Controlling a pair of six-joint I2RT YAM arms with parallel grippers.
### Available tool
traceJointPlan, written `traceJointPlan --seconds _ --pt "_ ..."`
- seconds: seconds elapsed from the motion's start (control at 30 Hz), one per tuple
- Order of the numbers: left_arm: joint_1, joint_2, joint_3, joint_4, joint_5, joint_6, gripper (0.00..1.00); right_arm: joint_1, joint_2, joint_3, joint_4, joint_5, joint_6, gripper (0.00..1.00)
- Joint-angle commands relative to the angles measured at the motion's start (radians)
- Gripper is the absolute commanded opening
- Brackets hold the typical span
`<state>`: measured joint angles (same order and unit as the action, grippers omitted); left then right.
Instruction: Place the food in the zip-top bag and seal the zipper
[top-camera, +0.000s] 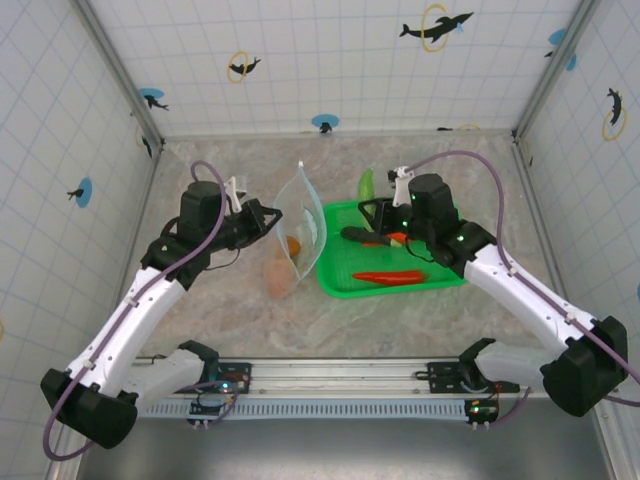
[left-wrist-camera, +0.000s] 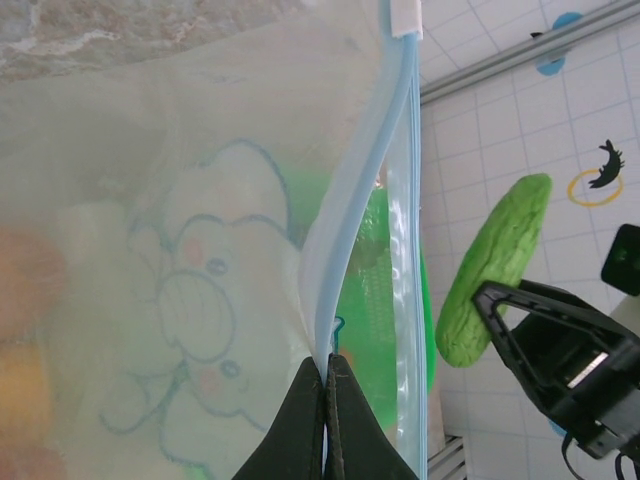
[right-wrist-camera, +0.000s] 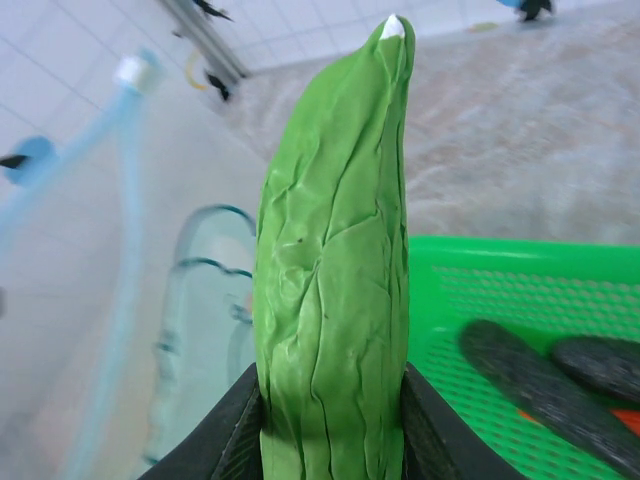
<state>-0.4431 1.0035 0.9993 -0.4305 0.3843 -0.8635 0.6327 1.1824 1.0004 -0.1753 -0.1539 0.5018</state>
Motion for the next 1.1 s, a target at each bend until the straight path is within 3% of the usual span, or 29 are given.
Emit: traceJointPlan --seconds 0.0,0.37,0.6,0.9,0.97,1.07 --pt "0.004 -0.025 -0.011 0.046 0.015 -0.028 0.00 0.036 -0.007 0.090 0.099 -0.070 0.067 0.22" --pt "0.004 -0.057 -0.049 0.049 0.014 -0.037 0.00 0.226 0.144 0.261 0.172 -0.083 0.071 0.23" --pt "0.004 -0.076 -0.055 0.043 0.014 -0.029 0.00 0.280 0.223 0.290 0.151 -0.031 0.051 0.23" --pt "0.004 -0.069 -0.031 0.037 0.009 -0.011 0.00 0.334 0.274 0.256 0.073 0.151 0.005 0.23" --pt "0.004 -0.070 -0.031 0.042 0.007 -0.011 0.00 0.334 0.276 0.226 0.080 0.163 0.014 0.28" --pt "0.004 -0.068 -0.031 0.040 -0.004 -0.011 0.00 0.332 0.282 0.214 0.071 0.172 0.027 0.57"
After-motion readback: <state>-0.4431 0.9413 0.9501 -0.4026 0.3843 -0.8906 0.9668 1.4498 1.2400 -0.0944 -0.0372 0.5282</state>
